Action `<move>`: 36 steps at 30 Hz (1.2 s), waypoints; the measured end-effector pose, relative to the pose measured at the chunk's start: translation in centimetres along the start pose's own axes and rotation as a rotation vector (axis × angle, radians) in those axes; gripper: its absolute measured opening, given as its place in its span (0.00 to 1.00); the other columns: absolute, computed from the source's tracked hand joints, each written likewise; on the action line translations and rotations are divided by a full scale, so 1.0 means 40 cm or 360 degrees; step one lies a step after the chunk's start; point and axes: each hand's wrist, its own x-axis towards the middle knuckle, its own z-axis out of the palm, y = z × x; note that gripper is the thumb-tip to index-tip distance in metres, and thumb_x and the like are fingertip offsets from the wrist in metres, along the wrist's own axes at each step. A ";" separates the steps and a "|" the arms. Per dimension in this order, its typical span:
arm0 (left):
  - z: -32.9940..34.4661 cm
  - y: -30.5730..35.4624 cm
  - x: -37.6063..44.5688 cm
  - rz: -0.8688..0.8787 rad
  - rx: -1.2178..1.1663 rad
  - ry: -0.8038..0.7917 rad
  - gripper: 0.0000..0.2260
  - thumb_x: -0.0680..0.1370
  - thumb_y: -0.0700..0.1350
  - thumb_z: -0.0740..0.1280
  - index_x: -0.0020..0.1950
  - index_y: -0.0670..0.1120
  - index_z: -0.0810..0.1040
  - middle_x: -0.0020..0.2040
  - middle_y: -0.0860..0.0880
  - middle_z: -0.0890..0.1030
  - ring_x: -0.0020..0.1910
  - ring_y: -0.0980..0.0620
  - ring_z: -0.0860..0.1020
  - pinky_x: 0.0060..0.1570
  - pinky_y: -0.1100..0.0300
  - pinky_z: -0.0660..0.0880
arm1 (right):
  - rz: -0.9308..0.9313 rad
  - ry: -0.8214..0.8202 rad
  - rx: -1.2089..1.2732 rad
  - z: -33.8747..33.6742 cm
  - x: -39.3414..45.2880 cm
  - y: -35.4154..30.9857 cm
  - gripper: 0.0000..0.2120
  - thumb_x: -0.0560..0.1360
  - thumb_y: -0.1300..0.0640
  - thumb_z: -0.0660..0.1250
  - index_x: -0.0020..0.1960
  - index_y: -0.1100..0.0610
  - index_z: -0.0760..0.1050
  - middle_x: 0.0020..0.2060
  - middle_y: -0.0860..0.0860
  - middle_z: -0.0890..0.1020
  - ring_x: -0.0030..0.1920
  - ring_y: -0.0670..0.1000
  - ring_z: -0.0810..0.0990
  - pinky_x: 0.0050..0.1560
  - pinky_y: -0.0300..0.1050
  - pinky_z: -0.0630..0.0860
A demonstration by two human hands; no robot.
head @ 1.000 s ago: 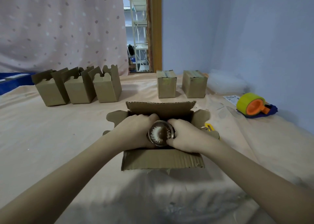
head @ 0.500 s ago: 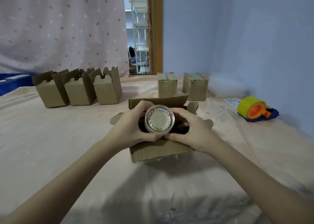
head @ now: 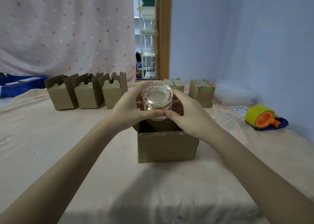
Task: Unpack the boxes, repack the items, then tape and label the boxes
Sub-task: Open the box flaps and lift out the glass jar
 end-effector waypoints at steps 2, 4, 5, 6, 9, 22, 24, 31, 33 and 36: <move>-0.033 0.011 -0.023 0.0004 -0.0048 0.0068 0.44 0.59 0.59 0.74 0.72 0.47 0.68 0.59 0.56 0.78 0.57 0.61 0.78 0.53 0.66 0.76 | -0.0044 0.0028 0.0077 0.015 -0.004 -0.034 0.26 0.76 0.48 0.67 0.71 0.49 0.65 0.64 0.44 0.75 0.62 0.43 0.72 0.57 0.34 0.69; -0.068 0.013 -0.052 0.0000 -0.0047 0.0113 0.42 0.58 0.57 0.75 0.70 0.48 0.69 0.55 0.60 0.78 0.53 0.66 0.78 0.49 0.71 0.76 | -0.0049 -0.0045 0.0200 0.039 -0.003 -0.070 0.25 0.76 0.49 0.67 0.70 0.51 0.66 0.62 0.44 0.76 0.61 0.42 0.73 0.55 0.29 0.68; -0.085 0.010 -0.069 -0.0011 -0.0030 0.0130 0.40 0.58 0.56 0.75 0.69 0.49 0.69 0.54 0.61 0.77 0.52 0.68 0.78 0.48 0.72 0.75 | -0.0053 -0.0084 0.0260 0.054 0.000 -0.087 0.25 0.76 0.49 0.68 0.70 0.52 0.67 0.62 0.45 0.77 0.61 0.42 0.74 0.58 0.32 0.70; -0.103 0.005 -0.086 -0.0035 -0.0011 0.0149 0.39 0.59 0.56 0.75 0.68 0.49 0.70 0.54 0.61 0.77 0.52 0.69 0.77 0.48 0.74 0.74 | -0.0062 -0.0115 0.0312 0.070 0.003 -0.104 0.25 0.75 0.49 0.68 0.70 0.52 0.68 0.62 0.45 0.77 0.61 0.44 0.74 0.60 0.37 0.72; -0.155 -0.013 -0.139 -0.0107 0.0018 0.0195 0.36 0.60 0.52 0.76 0.67 0.49 0.71 0.54 0.60 0.78 0.53 0.67 0.78 0.49 0.74 0.74 | -0.0083 -0.0187 0.0368 0.122 0.010 -0.154 0.26 0.75 0.50 0.68 0.71 0.52 0.67 0.63 0.47 0.77 0.62 0.46 0.74 0.63 0.45 0.73; -0.204 -0.227 -0.295 -0.0759 -0.0195 -0.0050 0.39 0.55 0.51 0.84 0.63 0.49 0.75 0.55 0.52 0.82 0.55 0.54 0.80 0.53 0.60 0.78 | 0.0090 -0.0447 -0.0007 0.418 -0.034 -0.146 0.21 0.78 0.43 0.63 0.60 0.59 0.67 0.56 0.56 0.77 0.54 0.59 0.77 0.51 0.52 0.74; -0.185 -0.256 -0.299 -0.0800 -0.0197 -0.0048 0.40 0.53 0.53 0.82 0.63 0.47 0.75 0.56 0.50 0.82 0.55 0.53 0.80 0.57 0.56 0.77 | 0.0182 -0.0465 0.0081 0.446 -0.034 -0.127 0.22 0.77 0.43 0.64 0.61 0.59 0.68 0.56 0.56 0.78 0.55 0.58 0.78 0.52 0.53 0.75; -0.140 -0.318 -0.295 -0.0863 -0.0277 -0.0048 0.40 0.52 0.51 0.78 0.63 0.47 0.74 0.56 0.49 0.81 0.55 0.52 0.81 0.57 0.55 0.77 | 0.0274 -0.0404 0.0084 0.507 -0.033 -0.068 0.18 0.77 0.51 0.67 0.60 0.60 0.68 0.55 0.57 0.80 0.54 0.60 0.79 0.52 0.56 0.75; -0.133 -0.328 -0.292 -0.0885 -0.0289 -0.0056 0.40 0.51 0.50 0.78 0.63 0.48 0.74 0.56 0.49 0.81 0.55 0.52 0.80 0.57 0.54 0.77 | 0.0279 -0.0392 0.0082 0.514 -0.032 -0.061 0.17 0.76 0.51 0.67 0.59 0.60 0.68 0.54 0.57 0.80 0.53 0.60 0.78 0.52 0.56 0.75; -0.125 -0.337 -0.294 -0.0903 -0.0282 -0.0072 0.40 0.51 0.51 0.77 0.62 0.48 0.74 0.56 0.50 0.81 0.55 0.53 0.80 0.56 0.57 0.77 | 0.0288 -0.0401 0.0054 0.523 -0.032 -0.051 0.17 0.76 0.52 0.67 0.59 0.61 0.69 0.53 0.57 0.80 0.53 0.59 0.78 0.52 0.55 0.74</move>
